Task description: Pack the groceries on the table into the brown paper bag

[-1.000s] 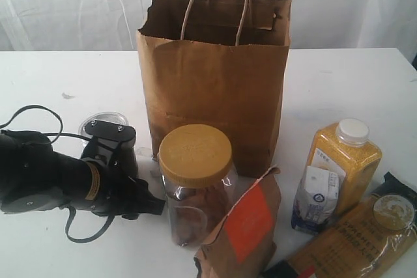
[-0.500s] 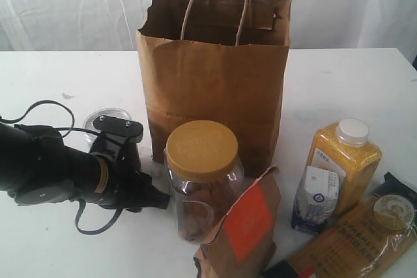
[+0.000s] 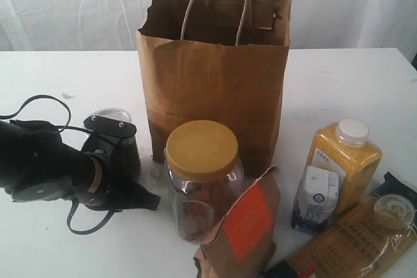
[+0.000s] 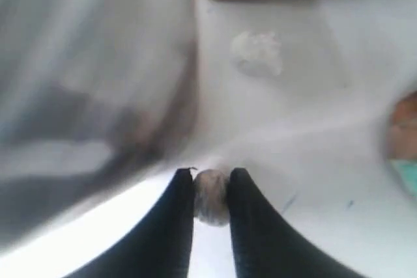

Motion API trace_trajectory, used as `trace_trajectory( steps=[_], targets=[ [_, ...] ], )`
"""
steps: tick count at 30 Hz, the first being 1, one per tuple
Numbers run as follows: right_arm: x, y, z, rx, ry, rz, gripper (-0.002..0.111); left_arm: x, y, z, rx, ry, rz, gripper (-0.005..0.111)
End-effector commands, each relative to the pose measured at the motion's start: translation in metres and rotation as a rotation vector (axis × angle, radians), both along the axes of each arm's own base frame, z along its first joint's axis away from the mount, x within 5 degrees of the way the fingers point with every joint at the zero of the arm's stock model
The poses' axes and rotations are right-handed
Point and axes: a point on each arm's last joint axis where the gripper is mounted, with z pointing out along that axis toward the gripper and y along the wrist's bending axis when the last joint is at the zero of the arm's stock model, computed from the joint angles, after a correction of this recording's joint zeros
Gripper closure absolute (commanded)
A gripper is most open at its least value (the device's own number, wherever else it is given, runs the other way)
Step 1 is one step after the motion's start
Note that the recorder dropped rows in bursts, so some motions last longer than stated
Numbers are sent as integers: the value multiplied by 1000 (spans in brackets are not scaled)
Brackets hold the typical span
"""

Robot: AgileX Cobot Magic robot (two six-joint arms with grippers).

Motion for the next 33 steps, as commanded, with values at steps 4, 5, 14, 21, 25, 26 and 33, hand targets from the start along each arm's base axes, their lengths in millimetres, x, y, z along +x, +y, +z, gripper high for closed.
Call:
trace_trajectory(
  steps=[4,5,14,21,25,26,33],
  targets=[
    [0,0,2,-4,-16,-5,108,-24,3,60,-53,-124,-8,107],
    [0,0,2,-4,-16,-5,108,-31,3,75,-90,-164,-24,107],
    [0,0,2,-4,-16,-5,108,-52,28,154,-211,-355,28,107],
    [0,0,2,-4,-16,-5,108,-50,27,199,-286,-471,17,107],
    [0,0,2,-4,-16,-5,108,-48,24,221,-297,-539,-10,107],
    [0,0,2,-4,-16,-5,108,-47,24,227,-308,-554,-10,107],
    [0,0,2,-4,-16,-5,108,-39,19,254,-316,-643,-22,107]
  ],
)
